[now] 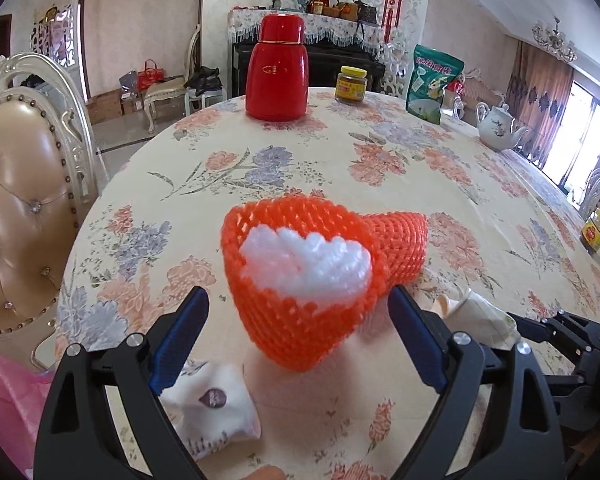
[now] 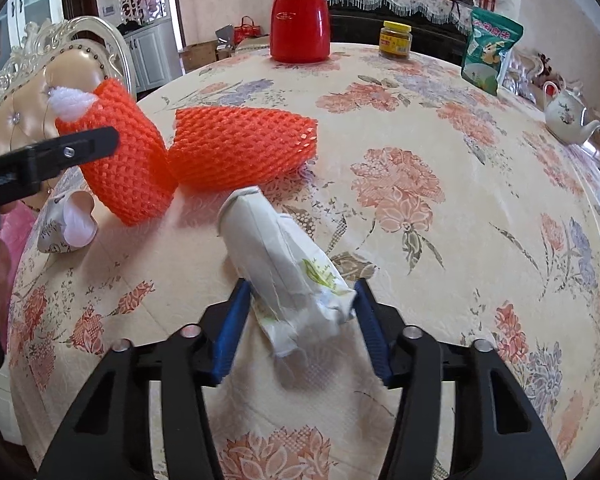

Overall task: Collect trash
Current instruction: 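Close the right gripper on the white package while the left grasps the orange net with white foam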

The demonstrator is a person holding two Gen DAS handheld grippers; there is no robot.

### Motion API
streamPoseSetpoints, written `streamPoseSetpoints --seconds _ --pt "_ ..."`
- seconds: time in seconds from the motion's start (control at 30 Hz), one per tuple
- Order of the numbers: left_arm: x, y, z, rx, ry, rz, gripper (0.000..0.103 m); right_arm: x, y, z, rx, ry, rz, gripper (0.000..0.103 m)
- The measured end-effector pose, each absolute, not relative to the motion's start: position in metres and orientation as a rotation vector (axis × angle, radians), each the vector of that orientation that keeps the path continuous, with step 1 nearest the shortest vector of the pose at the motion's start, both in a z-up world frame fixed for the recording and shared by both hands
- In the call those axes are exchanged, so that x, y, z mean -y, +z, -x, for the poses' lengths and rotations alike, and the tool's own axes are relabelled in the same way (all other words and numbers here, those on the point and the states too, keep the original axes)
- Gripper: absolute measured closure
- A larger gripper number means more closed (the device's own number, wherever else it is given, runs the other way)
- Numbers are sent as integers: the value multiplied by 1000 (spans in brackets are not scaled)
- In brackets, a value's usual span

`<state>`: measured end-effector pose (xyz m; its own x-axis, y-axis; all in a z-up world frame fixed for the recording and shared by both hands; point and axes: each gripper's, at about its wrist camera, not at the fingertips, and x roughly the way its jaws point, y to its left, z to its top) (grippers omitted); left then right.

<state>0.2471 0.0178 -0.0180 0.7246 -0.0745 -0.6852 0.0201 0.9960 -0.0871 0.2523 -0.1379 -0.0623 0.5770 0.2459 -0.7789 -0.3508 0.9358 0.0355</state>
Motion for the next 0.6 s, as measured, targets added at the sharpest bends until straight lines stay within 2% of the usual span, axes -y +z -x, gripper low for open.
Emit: streamPoseSetpoints --seconds 0.07,0.3,0.4,0.6 --pt "-18 -20 -251 -768 -52 70 26 140 -60 -253 -883 345 112 65" --pt "-15 -22 -257 -770 -58 48 60 142 -54 -251 -866 350 95 65" --pt "-16 -20 -256 -766 -61 51 66 144 -49 -248 -851 349 82 65" --pt "-20 -10 -246 -747 -66 62 67 149 -35 -244 -815 345 55 65"
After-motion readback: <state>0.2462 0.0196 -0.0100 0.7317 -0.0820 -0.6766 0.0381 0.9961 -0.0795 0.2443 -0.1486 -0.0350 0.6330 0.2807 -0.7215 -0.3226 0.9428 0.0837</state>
